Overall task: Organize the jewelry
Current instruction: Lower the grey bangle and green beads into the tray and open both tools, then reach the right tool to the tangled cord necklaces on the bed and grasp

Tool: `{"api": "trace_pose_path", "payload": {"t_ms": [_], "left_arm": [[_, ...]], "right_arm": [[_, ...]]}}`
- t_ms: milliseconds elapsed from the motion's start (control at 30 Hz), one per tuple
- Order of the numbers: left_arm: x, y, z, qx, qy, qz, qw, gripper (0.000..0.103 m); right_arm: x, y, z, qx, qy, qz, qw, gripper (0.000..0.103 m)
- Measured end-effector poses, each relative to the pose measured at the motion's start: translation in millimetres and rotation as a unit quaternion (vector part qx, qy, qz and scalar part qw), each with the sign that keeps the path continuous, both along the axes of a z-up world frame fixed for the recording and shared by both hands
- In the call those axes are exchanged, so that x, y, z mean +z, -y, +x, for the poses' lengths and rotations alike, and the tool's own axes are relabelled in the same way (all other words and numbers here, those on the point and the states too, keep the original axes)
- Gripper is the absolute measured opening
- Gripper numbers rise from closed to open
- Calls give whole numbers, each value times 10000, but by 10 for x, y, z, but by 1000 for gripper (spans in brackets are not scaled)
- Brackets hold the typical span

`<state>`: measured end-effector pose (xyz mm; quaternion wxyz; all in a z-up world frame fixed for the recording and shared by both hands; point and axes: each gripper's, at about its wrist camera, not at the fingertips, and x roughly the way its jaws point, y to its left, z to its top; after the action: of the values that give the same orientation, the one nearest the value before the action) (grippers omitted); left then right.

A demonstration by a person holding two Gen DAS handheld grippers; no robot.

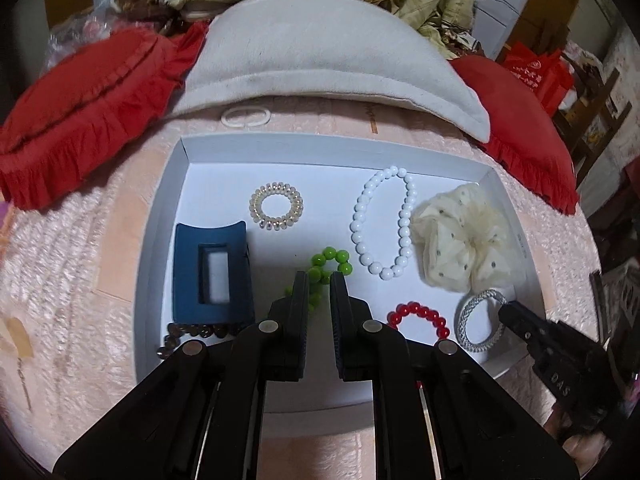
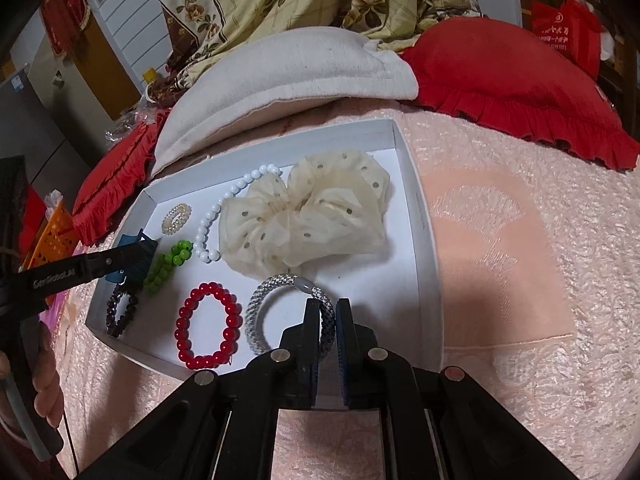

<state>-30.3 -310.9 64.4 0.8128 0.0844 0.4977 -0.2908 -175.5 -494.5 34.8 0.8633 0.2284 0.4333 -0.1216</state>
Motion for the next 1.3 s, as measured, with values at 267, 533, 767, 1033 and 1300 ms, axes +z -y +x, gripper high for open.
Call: {"api": "trace_pose_path", "payload": {"t_ms": [267, 533, 767, 1033, 1300], "left_arm": [[260, -119, -371, -63, 783, 293, 9965, 12], [500, -342, -872, -181, 1518, 618, 9863, 17], [642, -589, -1361, -263, 1739, 543, 9829, 19], [660, -742, -1739, -409, 1824, 580, 9807, 19], [579, -1165, -1672, 37, 1350, 322, 9903, 19]], "right_arm": [[166, -22, -119, -112, 221, 16, 9997, 16], [473, -147, -417, -144, 512, 67, 9986, 28], [546, -386, -795, -92, 549, 157, 9983, 28], [487, -619, -1154, -21, 463, 211, 9987, 28], [397, -806, -1376, 234, 492, 447, 9975, 28]]}}
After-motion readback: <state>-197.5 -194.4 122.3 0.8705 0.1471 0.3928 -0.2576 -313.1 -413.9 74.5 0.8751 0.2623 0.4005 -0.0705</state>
